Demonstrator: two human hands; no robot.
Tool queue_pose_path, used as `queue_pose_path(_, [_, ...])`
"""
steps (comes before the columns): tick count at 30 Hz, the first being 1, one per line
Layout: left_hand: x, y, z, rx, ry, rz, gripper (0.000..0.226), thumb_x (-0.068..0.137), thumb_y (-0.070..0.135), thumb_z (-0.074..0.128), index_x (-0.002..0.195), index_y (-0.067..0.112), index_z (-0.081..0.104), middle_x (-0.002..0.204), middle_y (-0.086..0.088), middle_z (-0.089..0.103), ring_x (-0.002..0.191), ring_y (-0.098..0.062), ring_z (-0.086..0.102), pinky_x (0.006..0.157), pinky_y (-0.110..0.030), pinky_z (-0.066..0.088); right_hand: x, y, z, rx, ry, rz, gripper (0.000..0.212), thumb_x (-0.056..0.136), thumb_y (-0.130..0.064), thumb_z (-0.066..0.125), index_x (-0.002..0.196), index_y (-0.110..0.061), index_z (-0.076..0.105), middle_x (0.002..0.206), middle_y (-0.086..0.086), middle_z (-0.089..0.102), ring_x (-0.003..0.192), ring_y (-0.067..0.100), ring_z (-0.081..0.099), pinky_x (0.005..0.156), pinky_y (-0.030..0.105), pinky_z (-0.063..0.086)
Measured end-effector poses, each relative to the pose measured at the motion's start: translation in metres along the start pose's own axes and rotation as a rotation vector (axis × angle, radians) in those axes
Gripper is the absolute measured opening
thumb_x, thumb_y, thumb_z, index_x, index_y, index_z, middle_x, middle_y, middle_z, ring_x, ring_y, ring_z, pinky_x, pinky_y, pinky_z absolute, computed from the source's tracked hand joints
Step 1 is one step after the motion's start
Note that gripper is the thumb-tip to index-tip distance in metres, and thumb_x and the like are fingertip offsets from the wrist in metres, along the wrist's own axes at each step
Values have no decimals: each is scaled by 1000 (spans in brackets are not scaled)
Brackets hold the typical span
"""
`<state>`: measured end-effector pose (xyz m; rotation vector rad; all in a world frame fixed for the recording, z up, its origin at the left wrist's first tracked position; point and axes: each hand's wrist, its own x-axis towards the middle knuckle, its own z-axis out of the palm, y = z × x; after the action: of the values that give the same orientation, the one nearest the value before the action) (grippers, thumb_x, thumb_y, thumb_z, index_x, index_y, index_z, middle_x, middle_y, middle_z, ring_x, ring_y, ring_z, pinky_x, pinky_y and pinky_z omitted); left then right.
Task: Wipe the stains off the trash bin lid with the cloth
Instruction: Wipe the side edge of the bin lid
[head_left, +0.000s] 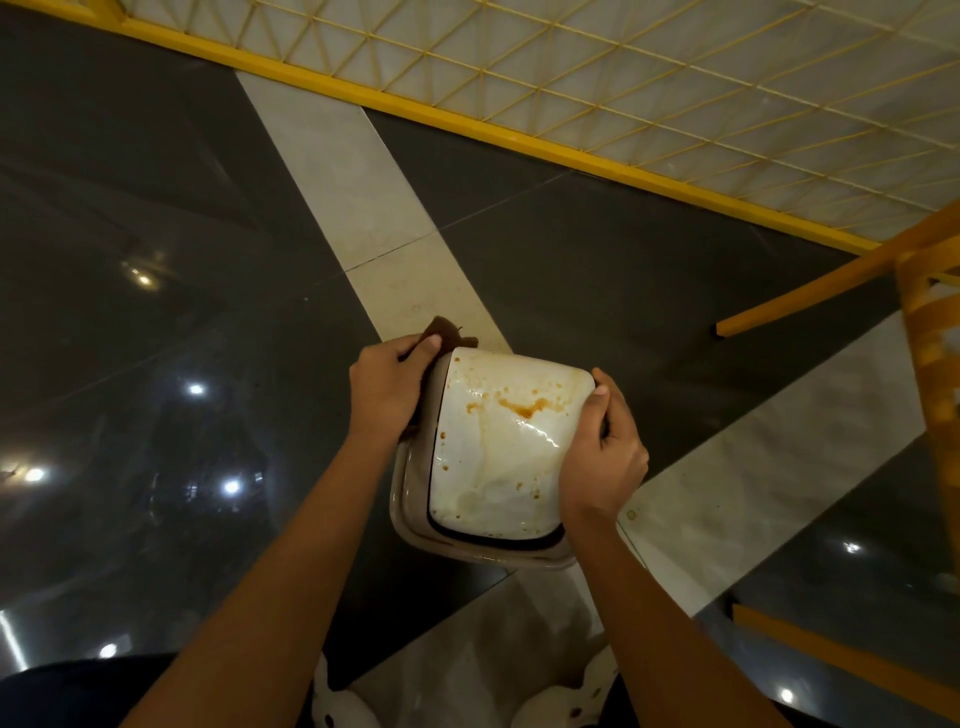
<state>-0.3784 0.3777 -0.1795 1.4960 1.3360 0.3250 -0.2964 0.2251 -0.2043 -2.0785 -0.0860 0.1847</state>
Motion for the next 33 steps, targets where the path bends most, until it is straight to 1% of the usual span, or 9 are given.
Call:
queue_pose_path(3, [-29,-11,-7,-93,80,29,23,89,30,59,111,26,64,85,14,65,82,1,58,73,-15,45,0,0,1,7,-1,-3,30,97,-31,42,120,-26,61,118,-9,63,100,0,55,76,7,40])
queue_pose_path(5, [-34,-19,-6,-132,113,15,21,89,30,59,109,32,61,81,19,63,78,3,58,70,-15,44,1,0,1,5,0,-9,30,97,-32,42,120,-26,61,118,-9,63,99,1,55,75,7,39])
queue_pose_path(8, [-21,-15,-1,-123,106,-27,23,89,30,58,110,25,66,85,10,65,76,1,55,75,-22,43,2,1,1,4,-3,-4,30,97,-32,42,120,-26,61,117,-10,63,100,3,57,77,10,41])
queue_pose_path(12, [-38,-19,-1,-129,127,15,27,88,31,60,114,24,65,98,12,66,91,-2,58,80,-16,45,0,1,0,5,2,-1,30,97,-33,42,120,-26,61,117,-9,63,100,4,57,79,14,43])
queue_pose_path(16, [-53,-41,-4,-248,173,-90,26,83,32,65,109,28,67,97,8,71,97,-10,64,91,-36,51,2,-1,0,9,-5,0,31,97,-32,42,120,-25,61,113,-13,62,93,-1,56,71,5,40])
queue_pose_path(19, [-42,-37,-1,-234,162,-93,27,85,30,63,111,23,67,99,6,70,99,-11,63,93,-38,50,2,-2,-1,16,-9,12,31,97,-31,42,120,-24,61,106,-20,56,82,-13,51,63,-5,36])
queue_pose_path(21, [-46,-36,1,-247,168,-35,28,87,30,61,115,27,64,107,8,68,103,-8,61,96,-37,48,1,-2,-1,16,-3,7,31,97,-31,42,120,-23,61,106,-21,55,84,-10,50,64,-7,34])
queue_pose_path(25, [-73,-56,4,-208,238,42,25,88,33,59,111,42,59,111,13,64,111,-14,56,97,-45,46,1,-1,1,11,-4,7,31,97,-32,42,120,-24,61,107,-21,55,93,-5,51,69,-1,34])
queue_pose_path(33, [-54,-41,9,-186,247,74,26,89,27,59,115,29,61,108,10,57,108,-12,53,99,-38,44,1,-1,0,5,-15,12,32,97,-33,41,120,-25,61,108,-19,57,92,-5,51,70,2,35])
